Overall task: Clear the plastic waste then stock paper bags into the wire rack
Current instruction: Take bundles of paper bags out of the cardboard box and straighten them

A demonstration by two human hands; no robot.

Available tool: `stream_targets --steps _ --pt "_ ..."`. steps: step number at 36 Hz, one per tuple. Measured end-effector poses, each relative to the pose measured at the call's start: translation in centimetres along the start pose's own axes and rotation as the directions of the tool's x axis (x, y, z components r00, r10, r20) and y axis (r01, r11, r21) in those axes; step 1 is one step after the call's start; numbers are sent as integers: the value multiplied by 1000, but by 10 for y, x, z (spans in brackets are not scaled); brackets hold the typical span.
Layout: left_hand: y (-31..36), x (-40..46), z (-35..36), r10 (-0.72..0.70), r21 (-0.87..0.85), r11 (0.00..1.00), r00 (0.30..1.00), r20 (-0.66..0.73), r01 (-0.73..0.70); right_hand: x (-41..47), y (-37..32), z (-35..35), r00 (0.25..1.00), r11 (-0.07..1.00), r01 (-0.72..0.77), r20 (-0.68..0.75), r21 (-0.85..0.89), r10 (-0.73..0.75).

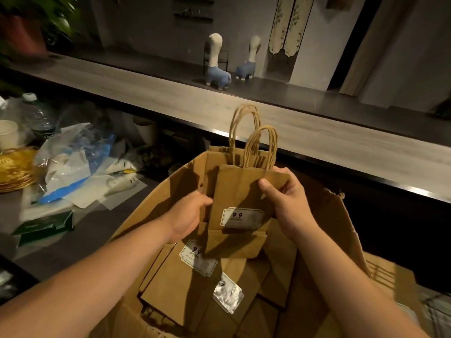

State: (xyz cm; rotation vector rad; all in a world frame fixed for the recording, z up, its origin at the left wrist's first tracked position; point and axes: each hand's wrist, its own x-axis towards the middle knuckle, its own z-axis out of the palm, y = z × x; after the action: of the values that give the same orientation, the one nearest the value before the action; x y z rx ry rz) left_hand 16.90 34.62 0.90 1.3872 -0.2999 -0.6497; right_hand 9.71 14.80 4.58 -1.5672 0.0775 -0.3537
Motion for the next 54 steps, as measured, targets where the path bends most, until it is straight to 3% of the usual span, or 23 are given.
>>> stream_targets --steps 5,8,10,15,18,22,27,33,40,47,54 --pt "-6 -4 6 -48 -21 998 988 144 51 -1 8 13 994 996 -32 -107 -80 23" --pt "-13 0 6 -31 287 957 999 6 28 -3 10 17 993 992 16 -114 -124 -31" --pt "-12 2 6 17 388 922 998 -64 9 -4 8 20 989 987 79 -114 -137 -95" --pt "2 -2 2 203 387 912 969 -139 -136 -4 -4 23 959 961 251 -104 -119 -264" --pt "8 -7 4 325 330 913 918 -227 -241 -2 -6 22 936 928 349 -1 -133 -352" --pt "0 -6 5 282 371 911 930 -237 -182 -1 13 19 979 958 195 106 -212 -176" --pt "-6 5 6 123 344 938 970 -210 -44 3 33 12 1000 959 2 28 -285 7" --pt "-9 3 2 157 378 923 964 -214 -67 4 35 16 1000 944 -5 23 -329 13" --pt "-9 6 2 67 516 856 978 -198 46 4 44 16 992 945 -125 -5 -303 130" --pt "10 -6 6 242 527 847 936 -256 -74 6 17 23 993 972 -109 -57 -207 99" --pt "49 -30 39 238 240 956 924 -300 -168 0 -34 17 990 991 -125 -66 39 127"
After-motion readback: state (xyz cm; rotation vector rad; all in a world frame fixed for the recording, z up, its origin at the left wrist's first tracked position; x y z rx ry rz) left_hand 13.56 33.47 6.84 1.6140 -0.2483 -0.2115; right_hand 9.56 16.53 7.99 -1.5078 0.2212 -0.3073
